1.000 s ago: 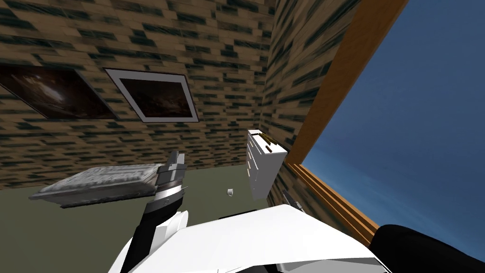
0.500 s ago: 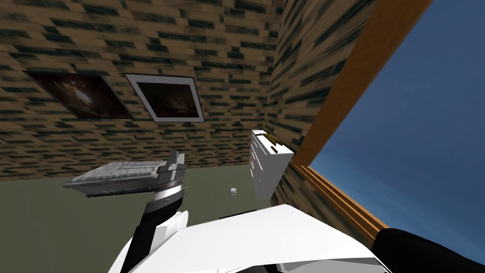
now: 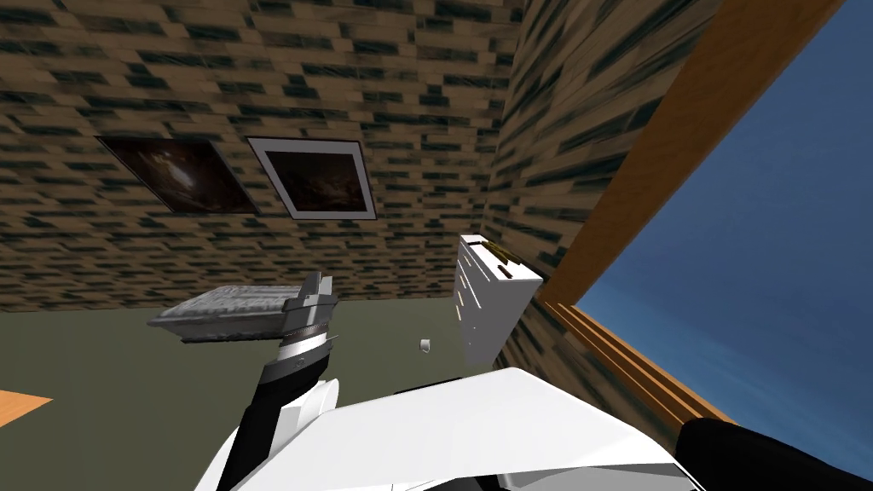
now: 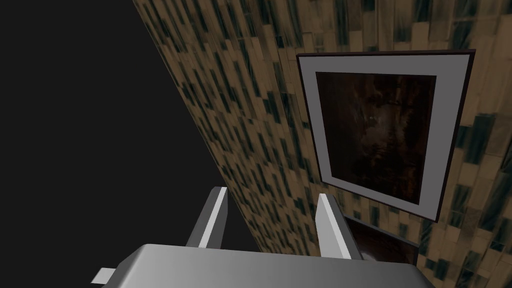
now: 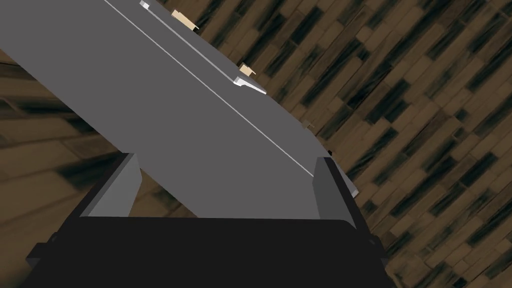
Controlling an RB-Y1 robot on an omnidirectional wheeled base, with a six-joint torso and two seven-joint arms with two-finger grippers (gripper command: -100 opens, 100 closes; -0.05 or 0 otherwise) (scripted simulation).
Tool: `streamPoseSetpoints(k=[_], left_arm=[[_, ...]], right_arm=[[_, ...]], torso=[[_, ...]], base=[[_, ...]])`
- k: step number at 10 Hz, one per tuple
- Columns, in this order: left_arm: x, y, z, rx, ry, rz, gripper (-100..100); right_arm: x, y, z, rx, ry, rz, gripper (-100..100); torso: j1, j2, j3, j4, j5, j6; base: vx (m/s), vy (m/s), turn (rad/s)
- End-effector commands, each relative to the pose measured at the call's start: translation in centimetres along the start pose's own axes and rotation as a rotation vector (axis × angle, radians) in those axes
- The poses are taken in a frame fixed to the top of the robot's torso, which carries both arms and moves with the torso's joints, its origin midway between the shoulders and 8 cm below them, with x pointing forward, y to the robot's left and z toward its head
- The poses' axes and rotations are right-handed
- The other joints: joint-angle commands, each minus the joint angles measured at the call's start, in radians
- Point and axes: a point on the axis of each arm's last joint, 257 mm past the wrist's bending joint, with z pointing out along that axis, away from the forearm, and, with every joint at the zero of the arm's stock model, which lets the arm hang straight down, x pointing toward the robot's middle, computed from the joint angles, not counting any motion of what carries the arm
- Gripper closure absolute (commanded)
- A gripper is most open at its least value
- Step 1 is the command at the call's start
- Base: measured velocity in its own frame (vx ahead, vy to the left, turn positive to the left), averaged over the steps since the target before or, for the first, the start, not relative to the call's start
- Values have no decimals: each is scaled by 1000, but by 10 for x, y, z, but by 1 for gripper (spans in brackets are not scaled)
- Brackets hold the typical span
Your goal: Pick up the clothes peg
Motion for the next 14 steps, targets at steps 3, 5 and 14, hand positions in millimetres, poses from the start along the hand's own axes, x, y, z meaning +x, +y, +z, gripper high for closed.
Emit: streamPoseSetpoints(k=[3,5,14], left_arm=[[0,0,0,0,0,0,0],[0,0,0,0,0,0,0],[0,0,0,0,0,0,0]], right_arm=[[7,-39,-72,124,113,-40,-100],[8,-53,-110,188,172,-57,-100],[-20,-88,-260,438,402,-128,-100]], torso=[[0,-1,-1,0,0,0],[-1,-2,-1,0,0,0],[1,-9,-5,-2,0,-1]], base=[[55,70,78],[81,70,73],[115,60,61]])
